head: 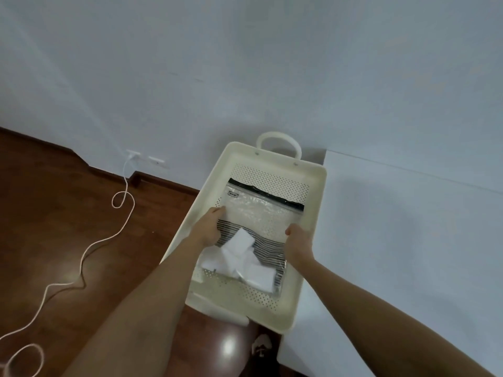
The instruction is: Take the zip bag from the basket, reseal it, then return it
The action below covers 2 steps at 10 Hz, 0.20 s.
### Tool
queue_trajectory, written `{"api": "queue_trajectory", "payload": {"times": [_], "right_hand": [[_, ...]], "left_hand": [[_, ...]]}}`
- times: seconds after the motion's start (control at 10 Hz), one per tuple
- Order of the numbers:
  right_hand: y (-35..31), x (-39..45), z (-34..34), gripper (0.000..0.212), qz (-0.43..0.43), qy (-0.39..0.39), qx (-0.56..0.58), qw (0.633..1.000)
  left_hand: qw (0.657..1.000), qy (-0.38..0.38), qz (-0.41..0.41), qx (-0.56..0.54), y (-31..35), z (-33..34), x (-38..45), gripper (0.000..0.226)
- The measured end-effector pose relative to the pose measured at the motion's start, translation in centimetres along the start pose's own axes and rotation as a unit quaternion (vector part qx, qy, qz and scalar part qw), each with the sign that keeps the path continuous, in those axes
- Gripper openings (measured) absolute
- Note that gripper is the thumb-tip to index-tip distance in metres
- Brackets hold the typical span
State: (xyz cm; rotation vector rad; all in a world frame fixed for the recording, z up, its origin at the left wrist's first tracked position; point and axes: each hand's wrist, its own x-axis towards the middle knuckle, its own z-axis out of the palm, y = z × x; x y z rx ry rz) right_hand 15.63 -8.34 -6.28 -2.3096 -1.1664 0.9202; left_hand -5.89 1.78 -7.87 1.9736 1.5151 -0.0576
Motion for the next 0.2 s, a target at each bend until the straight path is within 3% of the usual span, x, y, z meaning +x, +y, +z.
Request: {"api": "queue_trajectory", "payload": {"times": [0.2], "right_hand": [[0.4,-0.5,-0.9,0.039,-0.028,-0.018,-0.015,0.999]], "left_hand": [[0.997,0.069,-0.016,0.014,1.2,0.8,-0.6,0.089]]}}
